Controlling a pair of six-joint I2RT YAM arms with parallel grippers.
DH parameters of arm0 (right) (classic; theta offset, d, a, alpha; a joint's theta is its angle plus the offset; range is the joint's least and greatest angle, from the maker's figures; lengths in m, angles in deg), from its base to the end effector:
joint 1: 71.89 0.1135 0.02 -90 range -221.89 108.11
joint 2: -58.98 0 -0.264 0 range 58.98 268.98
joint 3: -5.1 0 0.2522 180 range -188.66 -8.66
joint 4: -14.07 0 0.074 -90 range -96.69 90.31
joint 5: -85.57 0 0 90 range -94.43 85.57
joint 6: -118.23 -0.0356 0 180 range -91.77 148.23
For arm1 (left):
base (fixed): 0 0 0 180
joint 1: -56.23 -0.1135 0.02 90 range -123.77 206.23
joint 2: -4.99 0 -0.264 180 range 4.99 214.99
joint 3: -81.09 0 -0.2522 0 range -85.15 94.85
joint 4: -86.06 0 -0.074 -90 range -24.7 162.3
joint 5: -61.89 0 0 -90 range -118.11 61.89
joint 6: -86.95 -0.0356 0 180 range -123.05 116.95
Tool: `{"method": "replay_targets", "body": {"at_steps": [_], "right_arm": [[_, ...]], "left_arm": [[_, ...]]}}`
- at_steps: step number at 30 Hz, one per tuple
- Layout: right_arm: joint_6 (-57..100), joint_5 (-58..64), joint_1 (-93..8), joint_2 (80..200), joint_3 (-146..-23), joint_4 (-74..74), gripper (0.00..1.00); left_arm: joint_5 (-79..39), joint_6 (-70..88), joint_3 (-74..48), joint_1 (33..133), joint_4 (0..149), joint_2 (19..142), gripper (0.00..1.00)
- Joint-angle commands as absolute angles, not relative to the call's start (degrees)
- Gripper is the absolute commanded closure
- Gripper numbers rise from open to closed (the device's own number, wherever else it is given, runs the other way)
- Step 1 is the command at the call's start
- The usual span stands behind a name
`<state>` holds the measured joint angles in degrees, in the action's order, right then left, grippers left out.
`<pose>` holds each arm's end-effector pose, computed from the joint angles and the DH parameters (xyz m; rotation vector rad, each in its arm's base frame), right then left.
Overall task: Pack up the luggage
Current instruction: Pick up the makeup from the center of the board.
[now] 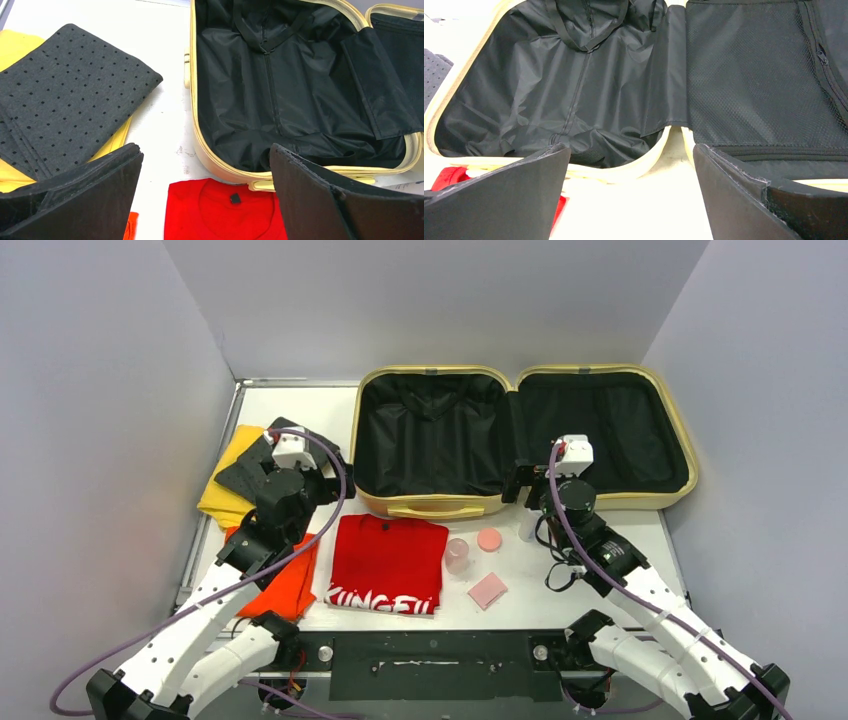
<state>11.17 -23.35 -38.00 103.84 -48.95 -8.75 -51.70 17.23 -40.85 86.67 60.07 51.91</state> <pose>0.1612 0.0944 0.3146 -0.0299 1.8080 0.3368 0.1712 -0.0841 0.3277 -0.1281 1.8105 -0.2524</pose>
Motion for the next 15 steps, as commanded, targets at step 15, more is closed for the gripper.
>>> {"method": "replay_targets", "body": {"at_steps": [15], "right_arm": [[9.78, -6.79, -36.72, 105.47, -65.61, -37.48, 0.04]], "left_arm": [[-49.06, 12.75, -45.86, 89.67, 68.11, 44.99, 0.03]]}}
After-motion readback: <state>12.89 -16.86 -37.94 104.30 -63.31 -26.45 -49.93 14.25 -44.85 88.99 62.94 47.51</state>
